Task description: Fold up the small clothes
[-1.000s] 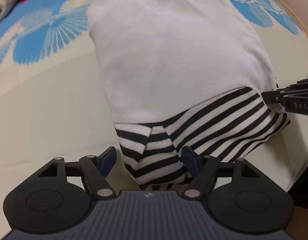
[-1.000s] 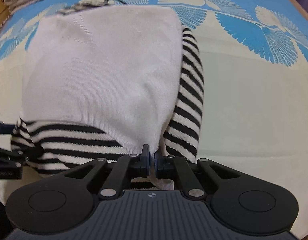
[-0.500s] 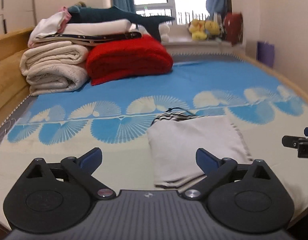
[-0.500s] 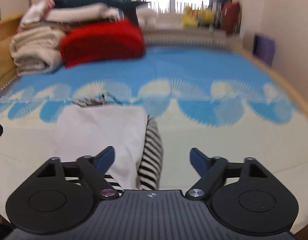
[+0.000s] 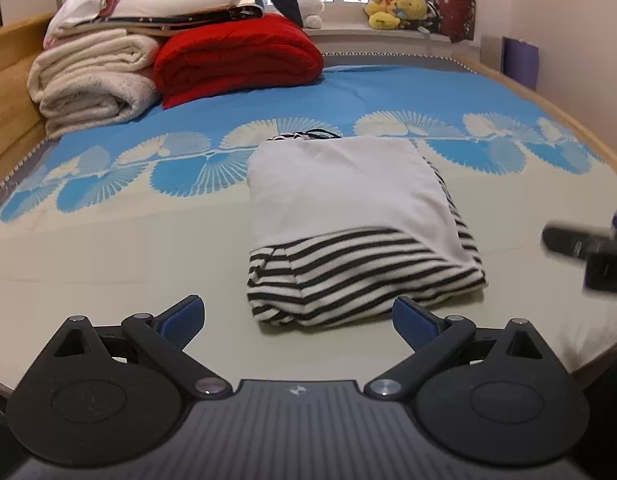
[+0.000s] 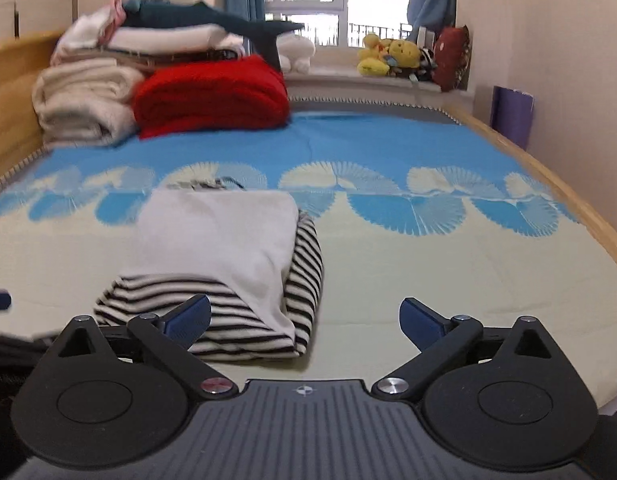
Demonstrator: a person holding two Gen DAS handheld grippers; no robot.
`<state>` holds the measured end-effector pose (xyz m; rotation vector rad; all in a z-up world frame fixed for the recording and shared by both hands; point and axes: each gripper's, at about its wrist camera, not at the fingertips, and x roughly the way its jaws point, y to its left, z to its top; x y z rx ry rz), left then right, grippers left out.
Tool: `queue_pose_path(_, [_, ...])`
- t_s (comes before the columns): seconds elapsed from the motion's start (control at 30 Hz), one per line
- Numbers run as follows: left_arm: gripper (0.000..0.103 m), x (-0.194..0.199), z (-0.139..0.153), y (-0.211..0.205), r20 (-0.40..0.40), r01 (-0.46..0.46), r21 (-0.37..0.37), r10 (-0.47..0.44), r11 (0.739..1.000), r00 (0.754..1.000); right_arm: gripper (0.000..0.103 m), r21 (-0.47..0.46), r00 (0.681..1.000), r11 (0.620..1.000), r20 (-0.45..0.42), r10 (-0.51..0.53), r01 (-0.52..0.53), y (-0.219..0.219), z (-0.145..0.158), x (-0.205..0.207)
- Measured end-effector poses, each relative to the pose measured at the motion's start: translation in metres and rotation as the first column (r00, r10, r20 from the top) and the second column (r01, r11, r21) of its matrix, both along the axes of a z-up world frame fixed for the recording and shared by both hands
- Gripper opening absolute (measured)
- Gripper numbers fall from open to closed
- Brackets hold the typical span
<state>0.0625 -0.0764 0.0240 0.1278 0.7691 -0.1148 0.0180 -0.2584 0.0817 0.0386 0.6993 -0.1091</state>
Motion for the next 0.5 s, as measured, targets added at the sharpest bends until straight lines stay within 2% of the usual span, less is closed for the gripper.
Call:
queue_pose_path(0.1, [0.101,0.004,-0.006,0.004,-0.018,-0.044,-0.043,0.043,0.998,0.999,0.100,0.041,0.999,0.999,-0.054,0.003,-0.001,0.003,-0.008,0.010])
queue_pose_path(0.27, [0.101,0.013,-0.015,0.004,-0.066,-0.058,-0.064,0.054,0.996,0.996,0.100,0.032,0.998,0.999,-0.058,0.019,-0.018,0.016,-0.014,0.012])
queue_pose_path(0.5, [0.102,0.015,-0.019,0.006,-0.084,-0.057,-0.082,0.050,0.995,0.995,0.100,0.023,0.998,0.999,-0.058,0.025,-0.024,0.026,-0.018,0.025])
